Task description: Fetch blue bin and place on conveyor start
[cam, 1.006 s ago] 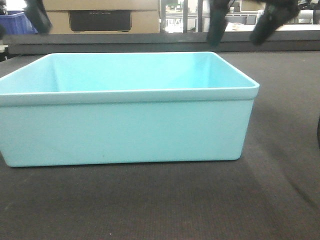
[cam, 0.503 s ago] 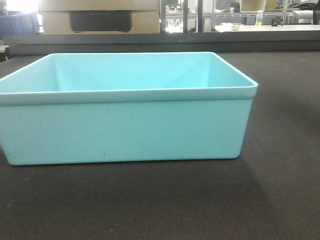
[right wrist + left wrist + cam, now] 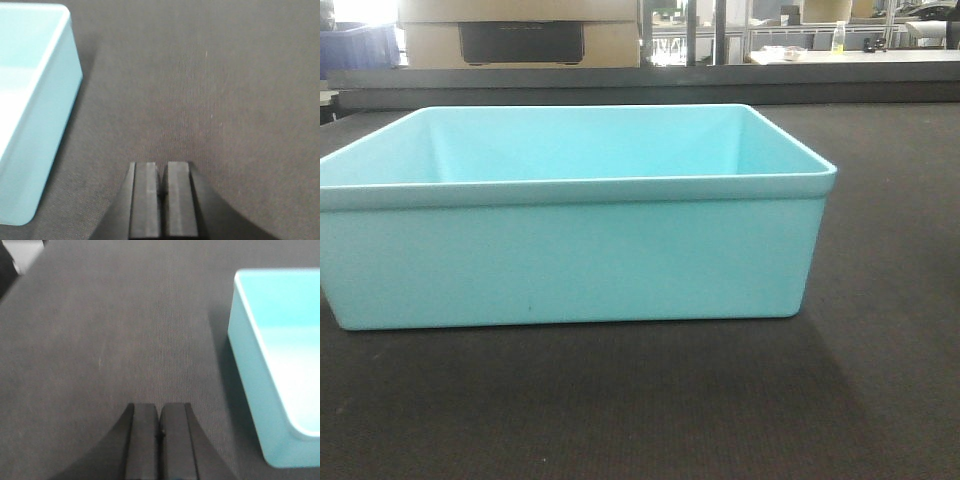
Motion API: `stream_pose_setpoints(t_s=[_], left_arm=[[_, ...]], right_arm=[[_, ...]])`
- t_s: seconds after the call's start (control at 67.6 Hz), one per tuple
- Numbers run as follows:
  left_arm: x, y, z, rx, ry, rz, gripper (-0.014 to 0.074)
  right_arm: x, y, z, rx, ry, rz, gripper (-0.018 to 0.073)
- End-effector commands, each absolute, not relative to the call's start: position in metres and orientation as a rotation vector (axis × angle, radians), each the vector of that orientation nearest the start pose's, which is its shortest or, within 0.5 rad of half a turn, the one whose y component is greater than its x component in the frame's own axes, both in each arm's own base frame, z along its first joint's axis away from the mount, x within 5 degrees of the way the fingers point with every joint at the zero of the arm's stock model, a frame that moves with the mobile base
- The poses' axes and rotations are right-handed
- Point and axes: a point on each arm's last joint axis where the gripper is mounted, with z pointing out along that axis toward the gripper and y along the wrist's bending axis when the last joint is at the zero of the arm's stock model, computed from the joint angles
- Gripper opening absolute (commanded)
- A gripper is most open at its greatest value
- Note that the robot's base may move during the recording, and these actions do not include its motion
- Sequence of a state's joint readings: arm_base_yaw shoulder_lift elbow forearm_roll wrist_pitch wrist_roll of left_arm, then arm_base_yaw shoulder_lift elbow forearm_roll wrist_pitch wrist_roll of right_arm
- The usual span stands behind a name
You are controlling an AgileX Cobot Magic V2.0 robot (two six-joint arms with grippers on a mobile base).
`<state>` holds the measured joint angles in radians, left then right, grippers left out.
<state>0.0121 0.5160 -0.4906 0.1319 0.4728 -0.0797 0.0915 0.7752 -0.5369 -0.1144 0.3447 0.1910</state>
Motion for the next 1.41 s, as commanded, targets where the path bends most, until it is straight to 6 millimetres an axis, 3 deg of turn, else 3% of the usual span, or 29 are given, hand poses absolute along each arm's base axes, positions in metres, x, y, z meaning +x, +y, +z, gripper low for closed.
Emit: stream_pose_setpoints(t_s=[0.0, 0.207, 0.311, 1.021, 1.183, 1.39], left_arm=[[0.093, 0.007, 0.305, -0.013, 1.865, 0.095, -0.0111], [0.063, 0.006, 0.318, -0.018, 1.7, 0.094, -0.0111], [0.054, 0.006, 0.321, -0.02, 1.658, 0.093, -0.0111], [0.049, 0.006, 0.322, -0.02, 1.632, 0.093, -0.0111], [0.046, 0.002, 0.305, -0.08, 1.61, -0.015, -0.0111], [0.046, 0.002, 0.251, -0.06, 1.521, -0.001, -0.0111]], right_arm=[[0.138, 0.009, 0.297, -0.014, 1.911, 0.059, -0.0162], [0.094, 0.006, 0.326, -0.031, 1.613, 0.06, -0.0162], [0.082, 0.005, 0.334, -0.032, 1.529, 0.066, -0.0162], [0.08, 0.005, 0.335, -0.032, 1.51, 0.07, -0.0162], [0.08, 0.005, 0.335, -0.032, 1.51, 0.07, -0.0162], [0.08, 0.005, 0.335, -0.032, 1.51, 0.07, -0.0162]])
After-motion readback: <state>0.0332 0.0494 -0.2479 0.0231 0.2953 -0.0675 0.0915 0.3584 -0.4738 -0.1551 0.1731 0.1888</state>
